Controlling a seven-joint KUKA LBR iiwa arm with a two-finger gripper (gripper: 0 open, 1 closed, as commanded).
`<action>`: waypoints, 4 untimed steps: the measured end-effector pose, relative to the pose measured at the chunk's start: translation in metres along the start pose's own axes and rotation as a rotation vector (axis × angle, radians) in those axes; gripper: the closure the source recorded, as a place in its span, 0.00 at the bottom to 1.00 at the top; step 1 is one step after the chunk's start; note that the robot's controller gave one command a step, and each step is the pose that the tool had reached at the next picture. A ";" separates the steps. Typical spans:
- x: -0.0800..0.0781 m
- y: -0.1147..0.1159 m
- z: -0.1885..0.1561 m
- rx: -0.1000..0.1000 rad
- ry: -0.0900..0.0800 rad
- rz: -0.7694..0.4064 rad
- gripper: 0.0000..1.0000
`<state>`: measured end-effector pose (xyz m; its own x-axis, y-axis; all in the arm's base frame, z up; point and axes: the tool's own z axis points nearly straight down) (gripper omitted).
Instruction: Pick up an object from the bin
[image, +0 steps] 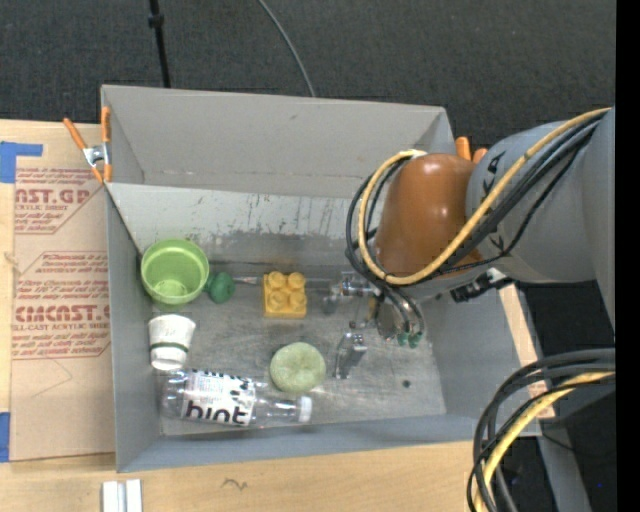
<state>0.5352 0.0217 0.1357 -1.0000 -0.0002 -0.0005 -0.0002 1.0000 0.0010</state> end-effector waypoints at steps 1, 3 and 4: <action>0.020 0.036 0.062 0.000 -0.003 -0.026 0.00; 0.020 0.043 0.006 0.000 -0.003 -0.105 0.00; 0.027 0.044 0.058 0.001 -0.003 -0.188 0.00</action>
Offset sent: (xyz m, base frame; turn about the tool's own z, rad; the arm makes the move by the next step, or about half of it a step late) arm -0.0169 0.0450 -0.0140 -0.1392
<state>0.5087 0.0659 0.0777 -0.9823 -0.1873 -0.0034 -0.1873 0.9823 -0.0003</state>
